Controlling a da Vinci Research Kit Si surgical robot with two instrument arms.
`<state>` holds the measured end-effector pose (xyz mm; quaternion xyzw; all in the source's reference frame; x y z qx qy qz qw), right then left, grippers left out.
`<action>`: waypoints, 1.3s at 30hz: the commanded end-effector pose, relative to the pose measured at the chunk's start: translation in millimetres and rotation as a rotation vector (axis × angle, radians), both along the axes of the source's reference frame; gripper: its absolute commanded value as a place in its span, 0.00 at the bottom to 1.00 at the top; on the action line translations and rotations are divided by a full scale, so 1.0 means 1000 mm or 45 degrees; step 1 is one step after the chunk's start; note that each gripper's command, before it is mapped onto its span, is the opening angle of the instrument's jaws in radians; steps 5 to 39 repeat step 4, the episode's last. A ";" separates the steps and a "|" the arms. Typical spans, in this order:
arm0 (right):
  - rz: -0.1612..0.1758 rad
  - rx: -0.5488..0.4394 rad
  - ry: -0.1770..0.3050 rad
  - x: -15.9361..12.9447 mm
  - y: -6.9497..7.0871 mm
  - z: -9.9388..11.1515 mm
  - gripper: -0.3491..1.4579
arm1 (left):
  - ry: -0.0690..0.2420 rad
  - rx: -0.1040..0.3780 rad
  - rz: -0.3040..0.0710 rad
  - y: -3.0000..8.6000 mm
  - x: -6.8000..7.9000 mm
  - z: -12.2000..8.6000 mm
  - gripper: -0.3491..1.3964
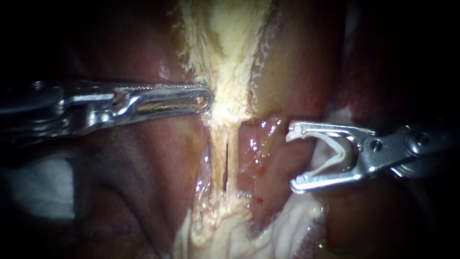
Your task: Grabbing gallbladder
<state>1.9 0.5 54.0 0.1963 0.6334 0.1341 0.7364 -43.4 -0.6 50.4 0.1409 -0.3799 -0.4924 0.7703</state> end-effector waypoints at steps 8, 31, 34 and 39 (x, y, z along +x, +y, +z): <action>0.000 0.000 0.000 0.0000 0.0000 0.0000 0.53 | 0.000 0.000 -0.003 0.0000 0.0000 0.0000 0.00; 0.000 0.000 0.000 0.0000 0.0000 0.0000 0.53 | 0.000 0.000 -0.003 0.0000 0.0000 0.0000 0.00; 0.000 0.000 0.000 0.0000 0.0000 0.0000 0.53 | 0.000 0.000 -0.003 0.0000 0.0000 0.0000 0.00; 0.000 0.000 0.000 0.0000 0.0000 0.0000 0.53 | 0.000 0.000 -0.003 0.0000 0.0000 0.0000 0.00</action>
